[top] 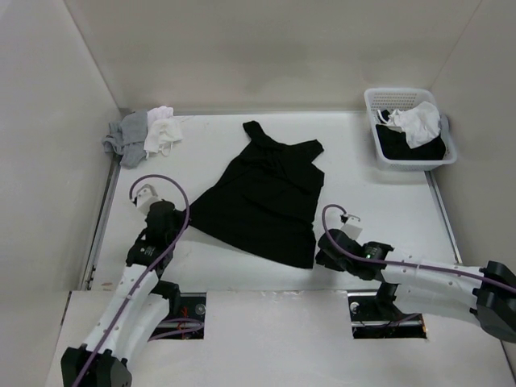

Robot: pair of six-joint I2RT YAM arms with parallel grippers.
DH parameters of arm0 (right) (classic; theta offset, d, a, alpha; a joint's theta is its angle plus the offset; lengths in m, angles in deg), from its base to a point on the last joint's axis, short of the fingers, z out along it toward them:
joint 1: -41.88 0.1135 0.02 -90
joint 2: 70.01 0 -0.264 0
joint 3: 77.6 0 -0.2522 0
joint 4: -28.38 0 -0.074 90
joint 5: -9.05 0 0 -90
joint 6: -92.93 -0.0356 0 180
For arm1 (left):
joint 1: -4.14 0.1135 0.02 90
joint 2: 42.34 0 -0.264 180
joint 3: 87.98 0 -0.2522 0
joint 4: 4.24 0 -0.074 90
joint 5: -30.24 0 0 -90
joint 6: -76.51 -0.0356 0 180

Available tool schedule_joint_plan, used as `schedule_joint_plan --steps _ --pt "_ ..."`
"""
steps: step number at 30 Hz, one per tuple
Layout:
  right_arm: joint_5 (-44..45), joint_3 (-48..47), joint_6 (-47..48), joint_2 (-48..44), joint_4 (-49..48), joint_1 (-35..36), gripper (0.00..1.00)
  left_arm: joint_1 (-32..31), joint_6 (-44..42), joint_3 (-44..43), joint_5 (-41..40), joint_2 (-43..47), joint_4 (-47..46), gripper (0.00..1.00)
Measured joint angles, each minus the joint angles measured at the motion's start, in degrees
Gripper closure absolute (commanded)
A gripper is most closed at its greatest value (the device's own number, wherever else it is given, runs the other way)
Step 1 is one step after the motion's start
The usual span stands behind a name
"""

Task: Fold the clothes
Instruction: Flatten the tank top out

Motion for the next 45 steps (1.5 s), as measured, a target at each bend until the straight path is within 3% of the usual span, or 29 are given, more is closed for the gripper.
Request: schedule_joint_plan --steps 4,10,18,30,36,40,45 --pt "0.8 -1.2 -2.2 2.3 2.4 1.6 0.57 4.4 0.2 0.6 0.5 4.0 0.7 0.97" --pt "1.0 -2.2 -4.2 2.9 4.3 3.7 0.55 3.9 0.2 1.6 2.6 1.5 -0.8 0.97" --pt "-1.0 -5.6 -4.5 6.9 -0.3 12.5 0.51 3.7 0.3 3.2 4.4 1.0 -1.5 0.97" --pt "-2.1 -8.2 -4.5 17.0 -6.7 13.0 0.66 3.6 0.5 3.5 5.4 1.2 -2.2 0.97" --pt "-2.8 -10.5 -4.1 20.8 -7.6 13.3 0.81 3.6 0.6 3.5 5.5 1.2 -2.2 0.97" --pt "-3.0 -11.0 -4.1 21.7 -7.8 13.4 0.96 3.6 0.6 3.5 5.6 1.7 -2.2 0.97" --pt "-0.6 -10.8 -3.8 18.9 -6.0 13.4 1.0 3.4 0.9 3.5 5.7 2.8 -2.2 0.97"
